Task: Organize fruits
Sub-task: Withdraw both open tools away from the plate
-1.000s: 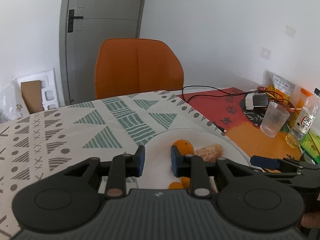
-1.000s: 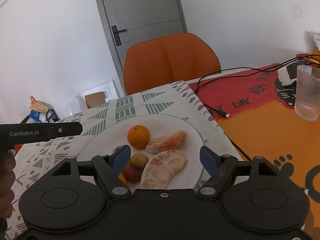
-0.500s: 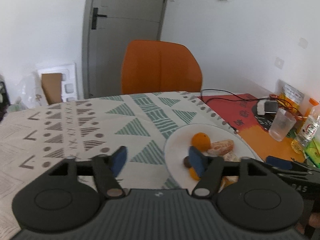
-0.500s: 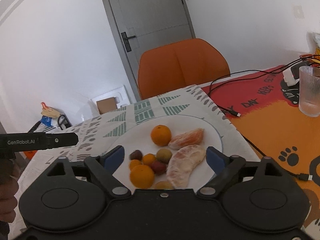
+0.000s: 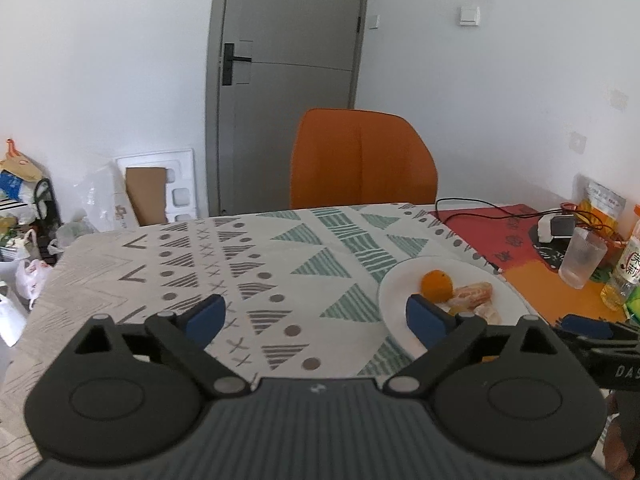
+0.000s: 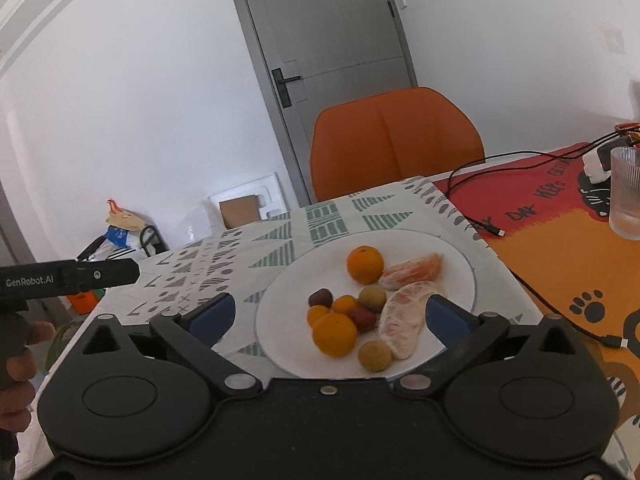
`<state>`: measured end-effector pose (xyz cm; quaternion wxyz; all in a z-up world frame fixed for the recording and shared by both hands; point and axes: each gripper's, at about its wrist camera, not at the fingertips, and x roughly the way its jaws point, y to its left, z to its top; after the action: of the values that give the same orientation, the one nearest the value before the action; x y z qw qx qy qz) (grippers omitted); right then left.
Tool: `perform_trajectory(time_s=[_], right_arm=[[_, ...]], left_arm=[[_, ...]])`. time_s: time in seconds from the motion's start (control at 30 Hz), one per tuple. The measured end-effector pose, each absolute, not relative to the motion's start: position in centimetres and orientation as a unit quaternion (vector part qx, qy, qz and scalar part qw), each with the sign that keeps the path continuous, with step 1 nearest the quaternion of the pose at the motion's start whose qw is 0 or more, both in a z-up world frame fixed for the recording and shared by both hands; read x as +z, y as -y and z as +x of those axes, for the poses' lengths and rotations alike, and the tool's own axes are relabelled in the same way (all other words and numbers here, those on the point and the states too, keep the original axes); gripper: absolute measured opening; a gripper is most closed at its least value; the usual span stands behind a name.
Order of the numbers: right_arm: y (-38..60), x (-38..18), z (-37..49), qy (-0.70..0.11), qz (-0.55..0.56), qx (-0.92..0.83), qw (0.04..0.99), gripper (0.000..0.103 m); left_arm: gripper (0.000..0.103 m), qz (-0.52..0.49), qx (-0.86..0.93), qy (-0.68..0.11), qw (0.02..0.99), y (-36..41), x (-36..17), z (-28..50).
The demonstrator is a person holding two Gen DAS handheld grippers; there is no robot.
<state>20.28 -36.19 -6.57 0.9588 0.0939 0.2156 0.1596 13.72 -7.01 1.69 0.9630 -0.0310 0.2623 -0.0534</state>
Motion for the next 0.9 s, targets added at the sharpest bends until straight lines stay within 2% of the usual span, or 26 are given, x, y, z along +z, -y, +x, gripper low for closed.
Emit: perform_trajectory(time_s=[0.37,0.9], right_arm=[[35.3,-5.7,17.9,-0.217,0.079,0.182,0.956,0.103],[33.1,-5.2,15.7,-0.229,0.074,0.221,0.945,0.103]], left_arm=[[0.103,-0.041,-0.040,-0.264,0.963,4.7,2.3,9.9],[0.103,-0.061,-0.004,-0.269,0.961,0.4,2.3,5.8]])
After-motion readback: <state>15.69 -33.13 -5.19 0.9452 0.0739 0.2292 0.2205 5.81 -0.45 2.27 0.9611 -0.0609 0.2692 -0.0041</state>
